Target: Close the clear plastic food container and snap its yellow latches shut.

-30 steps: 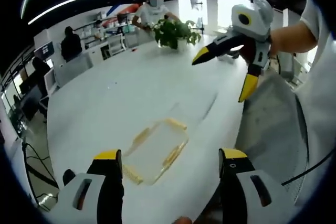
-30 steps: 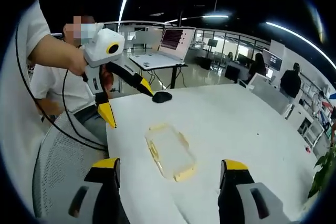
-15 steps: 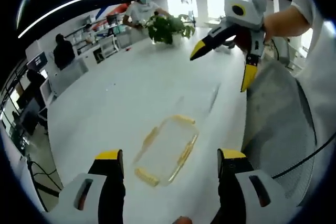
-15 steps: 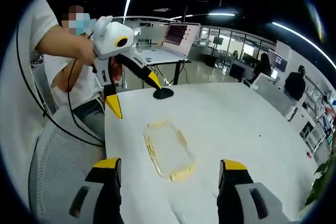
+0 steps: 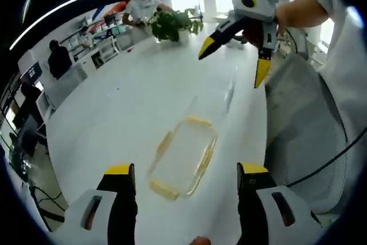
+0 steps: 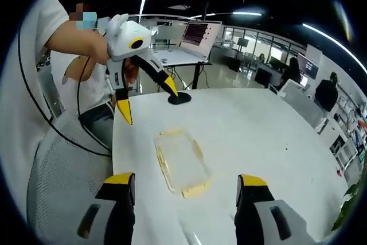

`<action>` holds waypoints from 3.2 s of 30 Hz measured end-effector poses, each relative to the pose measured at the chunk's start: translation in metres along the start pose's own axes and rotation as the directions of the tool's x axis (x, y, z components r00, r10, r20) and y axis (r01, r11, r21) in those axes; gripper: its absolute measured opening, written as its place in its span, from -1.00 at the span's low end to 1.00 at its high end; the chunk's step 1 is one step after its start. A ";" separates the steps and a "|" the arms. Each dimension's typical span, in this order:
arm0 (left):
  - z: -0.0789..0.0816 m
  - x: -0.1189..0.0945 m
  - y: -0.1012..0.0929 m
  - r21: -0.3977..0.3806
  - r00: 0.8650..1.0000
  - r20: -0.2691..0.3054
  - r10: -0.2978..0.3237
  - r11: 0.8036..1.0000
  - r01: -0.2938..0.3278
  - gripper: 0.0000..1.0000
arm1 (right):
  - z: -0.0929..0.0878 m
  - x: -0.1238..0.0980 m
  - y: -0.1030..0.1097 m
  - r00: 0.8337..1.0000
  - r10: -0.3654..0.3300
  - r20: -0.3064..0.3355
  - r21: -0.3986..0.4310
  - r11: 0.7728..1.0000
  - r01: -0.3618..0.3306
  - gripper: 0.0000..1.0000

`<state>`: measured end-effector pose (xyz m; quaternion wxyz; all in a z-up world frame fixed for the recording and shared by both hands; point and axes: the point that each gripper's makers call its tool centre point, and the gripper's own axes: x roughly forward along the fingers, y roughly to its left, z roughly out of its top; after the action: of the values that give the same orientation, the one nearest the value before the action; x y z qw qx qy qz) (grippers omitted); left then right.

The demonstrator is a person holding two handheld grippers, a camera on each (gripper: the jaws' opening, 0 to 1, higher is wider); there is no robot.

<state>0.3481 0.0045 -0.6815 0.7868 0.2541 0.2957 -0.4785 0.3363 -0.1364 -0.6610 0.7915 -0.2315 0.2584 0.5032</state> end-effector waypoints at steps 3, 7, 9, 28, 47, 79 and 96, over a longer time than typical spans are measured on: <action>-0.005 0.002 0.003 0.007 1.000 -0.012 -0.007 1.000 0.007 0.41 | -0.002 0.004 -0.003 1.000 0.006 -0.009 -0.012 1.000 -0.006 0.40; -0.006 0.005 0.008 0.015 1.000 -0.020 -0.013 1.000 0.013 0.40 | -0.003 0.009 -0.008 1.000 0.004 -0.031 -0.043 0.999 -0.006 0.38; -0.004 0.005 0.009 0.014 1.000 -0.011 -0.024 1.000 0.025 0.38 | -0.004 0.010 -0.008 0.999 0.012 -0.037 -0.056 0.998 -0.014 0.38; -0.039 0.019 0.025 0.100 0.992 -0.107 -0.062 0.992 0.073 0.27 | -0.019 0.033 -0.018 0.994 0.057 -0.093 -0.081 0.995 -0.064 0.30; -0.060 0.036 0.039 0.157 0.982 -0.157 -0.101 0.980 0.125 0.14 | -0.038 0.053 -0.022 0.984 0.092 -0.152 -0.105 0.989 -0.108 0.22; -0.081 0.063 0.045 0.227 0.958 -0.227 -0.172 0.948 0.224 0.02 | -0.065 0.081 -0.023 0.957 0.160 -0.243 -0.143 0.970 -0.198 0.10; -0.096 0.072 0.042 0.216 0.942 -0.254 -0.219 0.937 0.276 -0.05 | -0.076 0.096 -0.018 0.935 0.209 -0.288 -0.138 0.957 -0.256 -0.02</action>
<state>0.3909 0.0440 -0.7949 0.6431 0.3638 0.3506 -0.5754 0.3744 -0.1262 -0.7784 0.6604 -0.3334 0.3448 0.5778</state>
